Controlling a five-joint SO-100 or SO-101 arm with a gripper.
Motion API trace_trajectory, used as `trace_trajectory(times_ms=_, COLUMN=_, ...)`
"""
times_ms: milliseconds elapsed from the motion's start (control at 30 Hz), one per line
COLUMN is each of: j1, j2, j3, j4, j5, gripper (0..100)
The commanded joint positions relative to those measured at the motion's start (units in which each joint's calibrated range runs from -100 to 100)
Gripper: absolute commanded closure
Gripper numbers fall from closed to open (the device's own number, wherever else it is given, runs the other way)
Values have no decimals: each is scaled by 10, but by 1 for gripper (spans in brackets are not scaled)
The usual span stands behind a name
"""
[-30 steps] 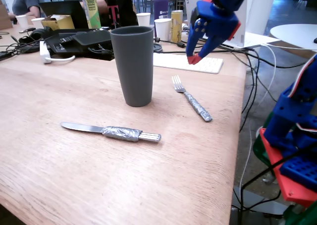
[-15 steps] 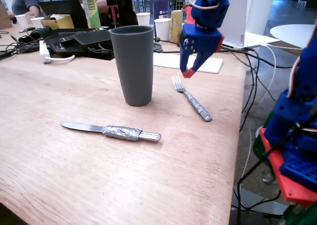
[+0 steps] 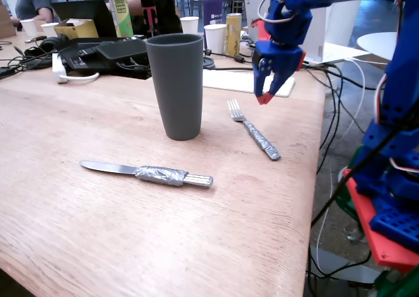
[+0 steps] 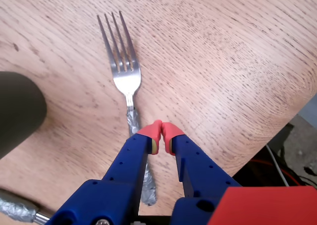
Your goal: Grab the fork and place it in gray glass
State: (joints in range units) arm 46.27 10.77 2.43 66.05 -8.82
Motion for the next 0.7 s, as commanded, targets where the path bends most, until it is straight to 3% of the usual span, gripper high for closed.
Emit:
trace_trajectory(times_ms=0, j1=1, j2=15, j3=-23, j4=-7, j5=1, gripper=100)
trace_trajectory(times_ms=433, j1=-23, j2=24, j3=18, j4=-6, j5=2, gripper=100)
trace_trajectory(times_ms=467, j1=-23, j2=24, j3=19, j4=0, j5=2, gripper=98)
trace_trajectory(times_ms=667, j1=-21, j2=24, j3=19, j4=-4, j5=-1, gripper=63)
